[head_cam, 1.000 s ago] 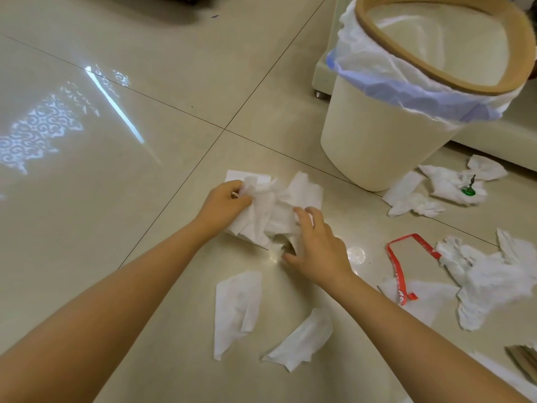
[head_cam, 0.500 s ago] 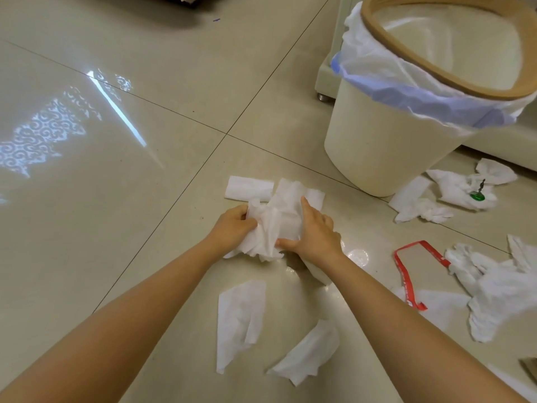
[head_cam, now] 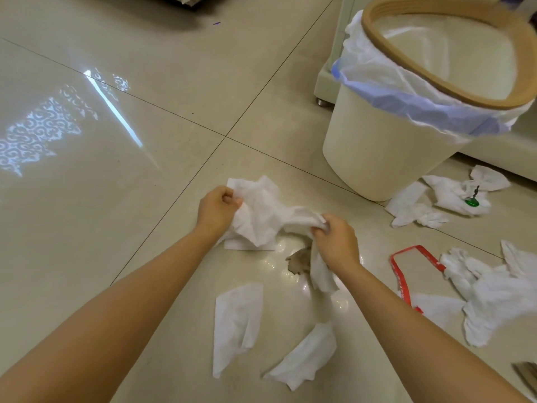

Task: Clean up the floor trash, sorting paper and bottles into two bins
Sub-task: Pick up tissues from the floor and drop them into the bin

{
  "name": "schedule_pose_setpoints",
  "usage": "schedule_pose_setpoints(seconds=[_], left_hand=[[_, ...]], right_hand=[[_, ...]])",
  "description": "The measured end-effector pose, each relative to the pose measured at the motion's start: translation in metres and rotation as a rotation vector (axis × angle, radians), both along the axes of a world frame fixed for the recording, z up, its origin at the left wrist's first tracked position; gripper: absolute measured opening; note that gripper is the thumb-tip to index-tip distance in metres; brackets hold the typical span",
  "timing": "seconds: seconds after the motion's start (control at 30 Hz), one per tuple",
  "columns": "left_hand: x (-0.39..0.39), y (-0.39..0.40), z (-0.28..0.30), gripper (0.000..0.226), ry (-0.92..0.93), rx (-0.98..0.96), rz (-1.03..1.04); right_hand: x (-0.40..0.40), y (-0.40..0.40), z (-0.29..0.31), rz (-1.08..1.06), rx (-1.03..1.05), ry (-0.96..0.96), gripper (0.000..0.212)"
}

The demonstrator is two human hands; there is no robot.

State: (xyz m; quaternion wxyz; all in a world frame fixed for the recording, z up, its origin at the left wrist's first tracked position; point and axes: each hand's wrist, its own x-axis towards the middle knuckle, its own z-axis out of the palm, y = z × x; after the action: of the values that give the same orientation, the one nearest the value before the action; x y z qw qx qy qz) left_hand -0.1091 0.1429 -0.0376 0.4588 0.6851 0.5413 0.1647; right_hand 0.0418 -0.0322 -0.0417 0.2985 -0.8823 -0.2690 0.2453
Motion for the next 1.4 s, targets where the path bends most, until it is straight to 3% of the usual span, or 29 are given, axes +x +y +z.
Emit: schedule_pose_setpoints(seconds=[0.2,0.33,0.43,0.57,0.77,1.0,1.1,1.23,1.4], left_hand=[[0.024,0.028,-0.009,0.012,0.254,0.218,-0.209],[0.025,0.018,-0.025,0.051,0.441,0.189,-0.373],[0.023,0.014,-0.027,0.06,0.488,0.259,-0.458],[0.021,0.015,-0.021,0.048,0.482,0.302,-0.466],[0.023,0.01,-0.009,0.019,0.457,0.319,-0.41],[0.028,0.006,0.017,0.014,0.3,0.302,-0.319],[0.031,0.004,0.03,0.017,0.171,0.239,-0.267],[0.041,-0.002,0.047,0.015,-0.037,0.173,-0.224],[0.059,-0.017,0.077,0.015,-0.192,0.13,-0.186]], right_hand=[[0.009,-0.017,0.006,-0.1,0.185,0.089,0.016],[-0.003,-0.029,-0.002,0.076,0.096,0.147,0.018],[-0.009,-0.033,-0.011,0.324,-0.065,-0.03,0.021],[-0.015,-0.034,-0.013,0.502,-0.238,-0.226,0.033],[-0.025,-0.039,-0.012,0.553,-0.224,-0.228,0.026],[-0.035,-0.036,-0.004,0.424,-0.192,-0.158,0.017],[-0.027,-0.037,0.007,0.223,-0.062,-0.027,0.013],[-0.009,-0.039,0.038,-0.043,0.151,0.128,0.023],[0.013,-0.047,0.078,-0.087,0.29,0.111,0.027]])
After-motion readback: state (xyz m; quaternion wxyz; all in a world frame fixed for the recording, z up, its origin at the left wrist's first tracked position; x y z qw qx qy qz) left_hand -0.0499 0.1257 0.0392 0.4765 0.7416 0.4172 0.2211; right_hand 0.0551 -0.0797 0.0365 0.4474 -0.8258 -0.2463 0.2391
